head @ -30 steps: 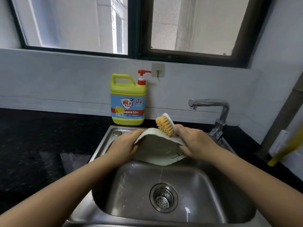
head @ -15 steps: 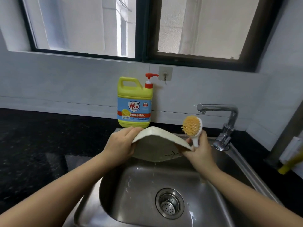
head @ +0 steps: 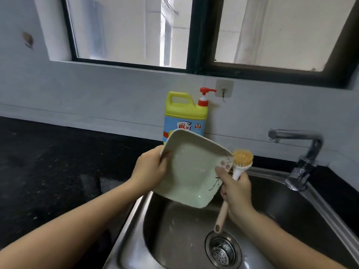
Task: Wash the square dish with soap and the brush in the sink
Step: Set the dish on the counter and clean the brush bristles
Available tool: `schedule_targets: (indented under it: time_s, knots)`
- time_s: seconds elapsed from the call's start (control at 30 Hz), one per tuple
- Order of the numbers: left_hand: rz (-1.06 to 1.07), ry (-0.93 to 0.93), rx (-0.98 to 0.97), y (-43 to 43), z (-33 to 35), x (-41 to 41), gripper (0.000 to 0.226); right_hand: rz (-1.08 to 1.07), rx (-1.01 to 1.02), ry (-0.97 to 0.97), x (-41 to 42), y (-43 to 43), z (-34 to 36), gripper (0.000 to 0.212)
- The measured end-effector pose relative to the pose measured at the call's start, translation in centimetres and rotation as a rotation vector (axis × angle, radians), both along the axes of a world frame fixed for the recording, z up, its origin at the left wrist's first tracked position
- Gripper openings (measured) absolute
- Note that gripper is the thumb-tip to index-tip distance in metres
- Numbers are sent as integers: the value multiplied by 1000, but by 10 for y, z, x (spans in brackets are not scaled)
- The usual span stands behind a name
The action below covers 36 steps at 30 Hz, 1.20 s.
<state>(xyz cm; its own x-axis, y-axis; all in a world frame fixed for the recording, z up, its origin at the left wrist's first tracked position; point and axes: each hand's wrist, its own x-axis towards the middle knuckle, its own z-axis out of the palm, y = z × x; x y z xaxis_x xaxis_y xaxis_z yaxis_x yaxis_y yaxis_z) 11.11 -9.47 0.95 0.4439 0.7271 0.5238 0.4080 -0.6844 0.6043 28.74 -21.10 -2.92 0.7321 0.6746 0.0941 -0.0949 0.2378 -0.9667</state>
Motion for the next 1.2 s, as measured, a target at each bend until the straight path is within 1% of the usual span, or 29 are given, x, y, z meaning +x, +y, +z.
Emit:
schedule_targets:
  time_s: [0.07,0.13,0.2,0.27,0.33,0.43,0.53,0.7,0.8,0.9,1.03,1.2]
  knots:
    - [36,23,-193,9,2,-4,18,-16,9,-10,-10,10,6,14]
    - [41,-32,-420,20,2,-10,22,-25,3,-52,-16,21,10,15]
    - [52,-83,-596,32,1,-19,20,-41,-24,-190,-22,32,14,11]
    - [71,-39,-690,46,2,-28,16,-44,-63,-335,-29,42,19,10]
    - [89,28,-695,61,3,-37,16,-20,-123,-397,-35,56,22,10]
    - [152,122,-601,84,7,-49,22,23,-223,-401,-46,82,22,15]
    - [189,171,-540,102,12,-62,21,44,-265,-410,-57,106,22,15]
    - [336,231,-448,131,4,-87,15,151,-301,-425,-85,136,20,20]
    - [426,299,-463,137,-3,-98,10,214,-366,-437,-96,147,13,18]
    - [484,346,-488,139,-8,-104,13,233,-420,-459,-100,155,7,23]
    - [494,340,-507,142,-14,-105,17,260,-463,-449,-99,161,1,29]
    - [475,356,-511,143,-21,-104,20,268,-481,-404,-89,161,-2,29]
